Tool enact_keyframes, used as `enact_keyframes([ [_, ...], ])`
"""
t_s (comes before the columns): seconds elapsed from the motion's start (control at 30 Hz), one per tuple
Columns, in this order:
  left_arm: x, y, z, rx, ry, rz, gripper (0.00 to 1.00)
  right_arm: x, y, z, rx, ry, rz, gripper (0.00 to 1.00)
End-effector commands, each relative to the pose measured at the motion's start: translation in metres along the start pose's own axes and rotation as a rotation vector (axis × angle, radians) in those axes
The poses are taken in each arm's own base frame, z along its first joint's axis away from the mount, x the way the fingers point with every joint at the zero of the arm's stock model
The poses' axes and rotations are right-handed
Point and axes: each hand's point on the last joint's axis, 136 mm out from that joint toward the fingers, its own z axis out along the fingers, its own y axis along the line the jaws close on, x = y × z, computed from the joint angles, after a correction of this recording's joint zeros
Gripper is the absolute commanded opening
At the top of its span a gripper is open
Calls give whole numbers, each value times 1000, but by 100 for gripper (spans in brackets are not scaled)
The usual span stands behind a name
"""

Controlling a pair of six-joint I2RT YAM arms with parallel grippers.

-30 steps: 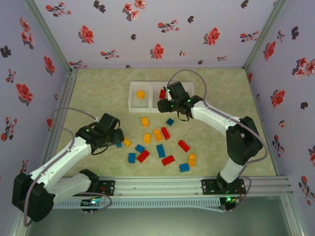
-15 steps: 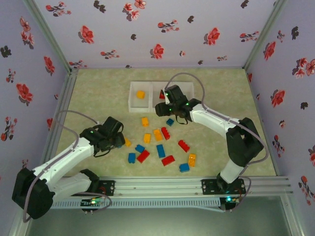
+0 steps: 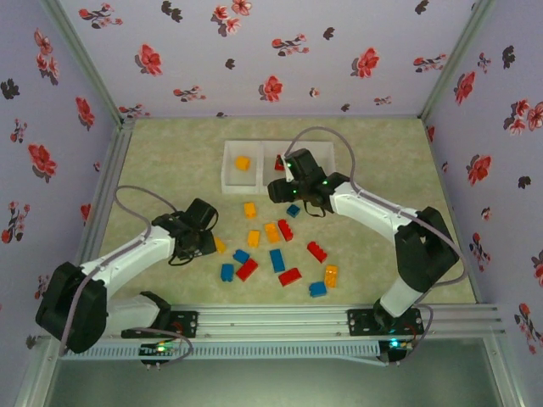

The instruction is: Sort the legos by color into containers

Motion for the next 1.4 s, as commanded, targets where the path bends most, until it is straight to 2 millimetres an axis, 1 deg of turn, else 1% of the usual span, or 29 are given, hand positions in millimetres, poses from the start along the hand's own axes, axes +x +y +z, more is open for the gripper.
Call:
enact_keyframes([
  [0.0, -10, -9, -2, 36, -21, 36, 53, 1, 3, -9, 0, -15, 1, 61],
  [0.13, -14, -10, -1, 43, -22, 42, 51, 2, 2, -9, 5, -11, -3, 61],
  [0.3, -12, -7, 7, 39, 0, 40, 46, 2, 2, -9, 8, -10, -6, 61],
  [0.57, -12, -10, 13, 51, 8, 52, 44, 4, 3, -7, 8, -6, -11, 61],
  [0.8, -9, -8, 24, 24, 37, 59, 41, 5, 4, -9, 13, -7, -16, 61],
  [0.93, -9, -8, 27, 17, 40, 57, 38, 5, 3, -10, 21, -10, -23, 61],
  [1.03, -10, -7, 29, 5, 44, 61, 33, 5, 2, -11, 25, -10, -25, 61],
  [1.13, -12, -4, 28, -23, 42, 69, 27, 6, 1, -12, 27, -12, -27, 61],
  [1.27, -13, 1, 23, -51, 47, 82, 23, 4, 1, -16, 27, -24, -25, 61],
  [1.37, -23, -2, 10, -53, 28, 95, 22, 3, -1, -22, 38, -39, -27, 61],
])
